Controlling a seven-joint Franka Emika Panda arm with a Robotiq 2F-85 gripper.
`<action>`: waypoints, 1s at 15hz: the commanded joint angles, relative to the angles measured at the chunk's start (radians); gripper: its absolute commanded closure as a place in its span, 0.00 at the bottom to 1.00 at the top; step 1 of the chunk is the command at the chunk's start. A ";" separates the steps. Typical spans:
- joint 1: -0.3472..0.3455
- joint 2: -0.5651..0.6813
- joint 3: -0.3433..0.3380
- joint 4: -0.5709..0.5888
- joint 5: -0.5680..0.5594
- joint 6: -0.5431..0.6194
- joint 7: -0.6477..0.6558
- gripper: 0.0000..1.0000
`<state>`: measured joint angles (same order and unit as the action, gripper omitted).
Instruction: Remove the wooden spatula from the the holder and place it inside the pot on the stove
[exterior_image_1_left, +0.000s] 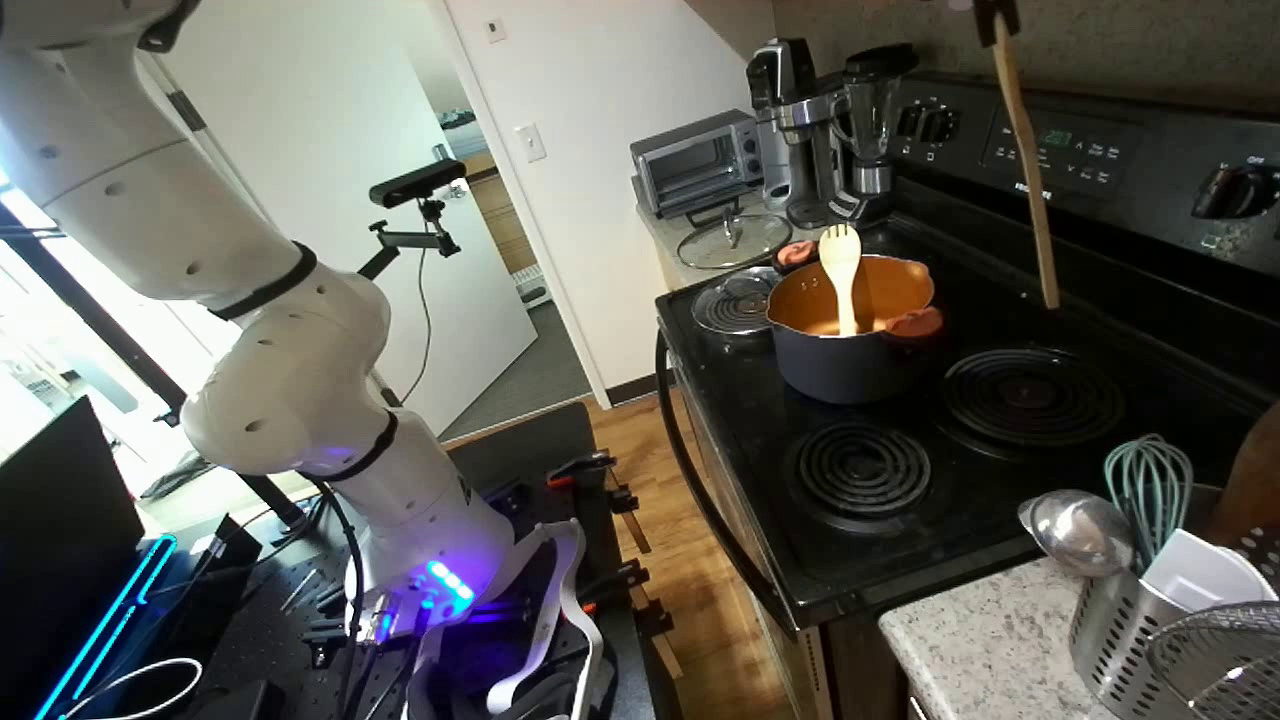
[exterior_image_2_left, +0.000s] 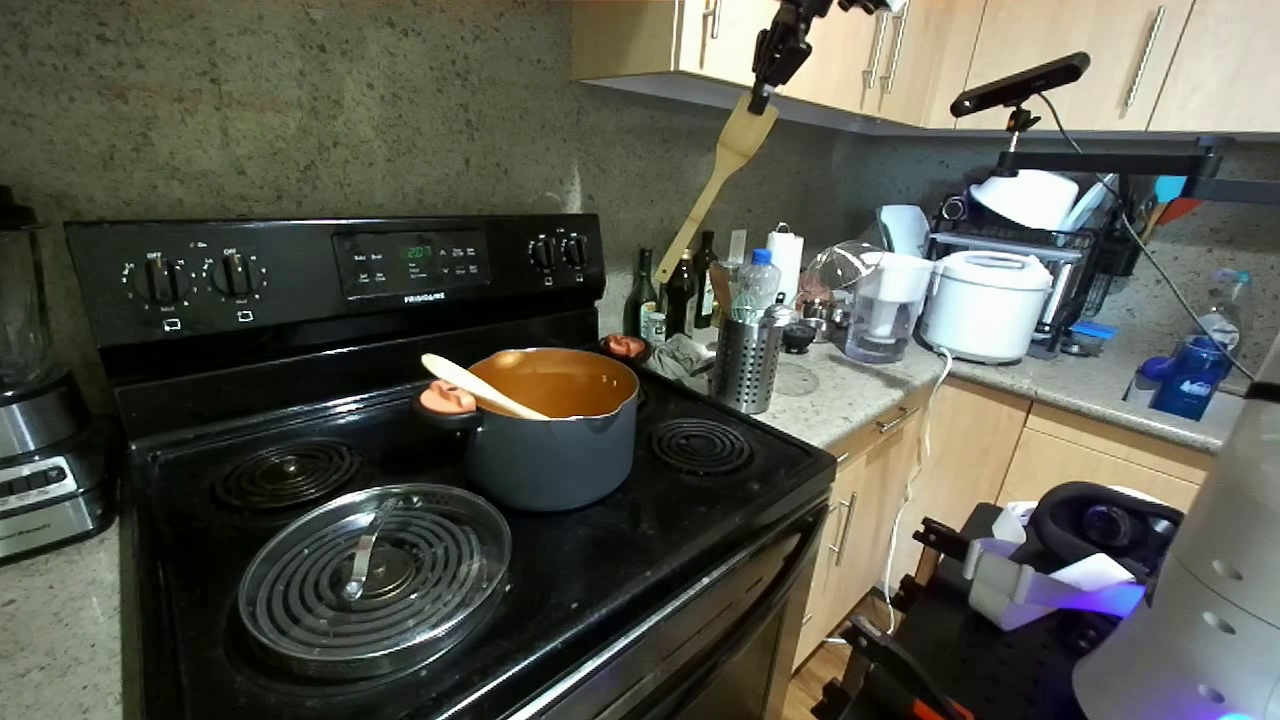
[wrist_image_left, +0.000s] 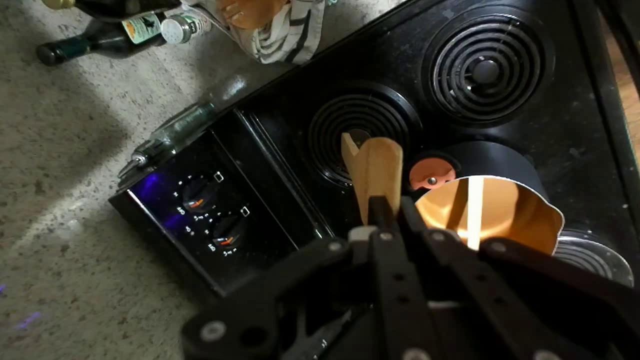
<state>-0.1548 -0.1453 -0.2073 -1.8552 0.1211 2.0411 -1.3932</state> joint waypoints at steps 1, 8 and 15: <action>0.024 -0.076 0.016 -0.079 -0.045 0.029 -0.020 0.98; 0.073 -0.163 0.033 -0.143 -0.090 0.042 -0.027 0.98; 0.124 -0.231 0.040 -0.202 -0.088 0.043 -0.041 0.98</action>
<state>-0.0495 -0.3267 -0.1708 -2.0017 0.0449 2.0495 -1.3977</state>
